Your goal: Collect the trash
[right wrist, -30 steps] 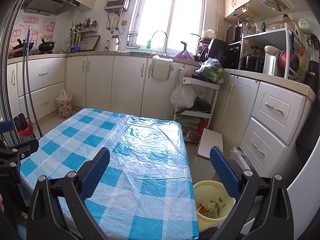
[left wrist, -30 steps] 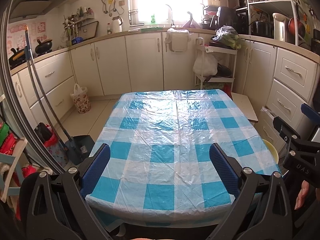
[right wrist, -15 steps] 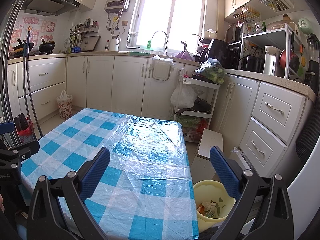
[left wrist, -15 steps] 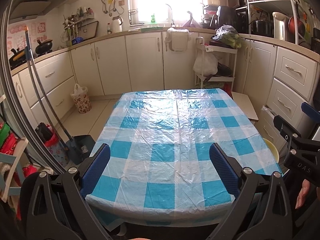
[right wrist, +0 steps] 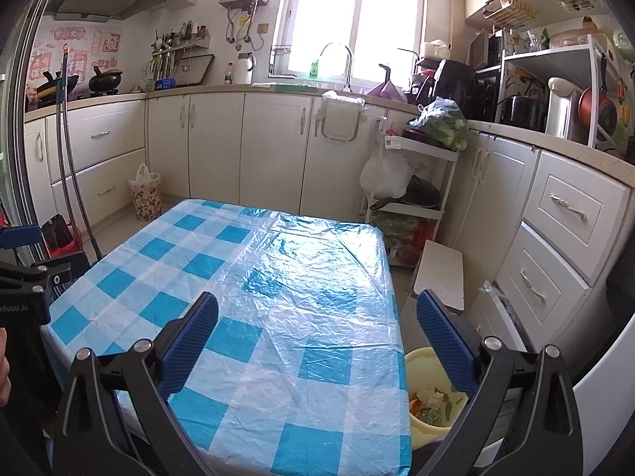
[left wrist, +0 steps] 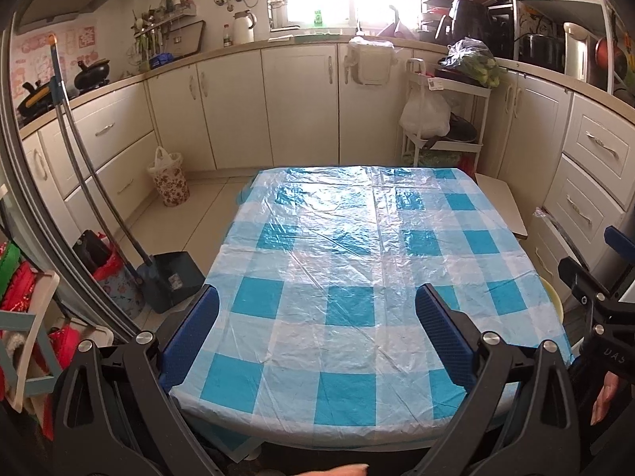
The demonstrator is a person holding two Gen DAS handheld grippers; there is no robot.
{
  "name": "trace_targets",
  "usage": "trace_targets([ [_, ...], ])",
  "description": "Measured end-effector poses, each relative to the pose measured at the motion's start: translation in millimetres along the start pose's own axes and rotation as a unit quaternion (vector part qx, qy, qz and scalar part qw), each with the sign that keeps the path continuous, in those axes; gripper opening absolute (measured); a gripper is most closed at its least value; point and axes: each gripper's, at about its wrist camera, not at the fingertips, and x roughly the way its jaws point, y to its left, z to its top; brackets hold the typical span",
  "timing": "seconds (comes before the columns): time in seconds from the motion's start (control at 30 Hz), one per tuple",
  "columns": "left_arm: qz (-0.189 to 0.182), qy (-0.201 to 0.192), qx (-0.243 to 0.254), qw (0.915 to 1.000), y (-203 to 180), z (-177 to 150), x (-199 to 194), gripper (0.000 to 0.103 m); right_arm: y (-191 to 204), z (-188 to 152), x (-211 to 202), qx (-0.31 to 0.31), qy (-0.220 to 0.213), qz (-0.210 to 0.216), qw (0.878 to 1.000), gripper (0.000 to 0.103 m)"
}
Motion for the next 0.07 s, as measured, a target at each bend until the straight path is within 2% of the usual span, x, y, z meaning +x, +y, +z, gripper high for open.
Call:
trace_targets([
  [0.07, 0.0, 0.009, -0.007, 0.9999, 5.3, 4.8, 8.2, 0.096, -0.4, 5.5, 19.5, -0.001, 0.026, 0.004, 1.0, 0.096],
])
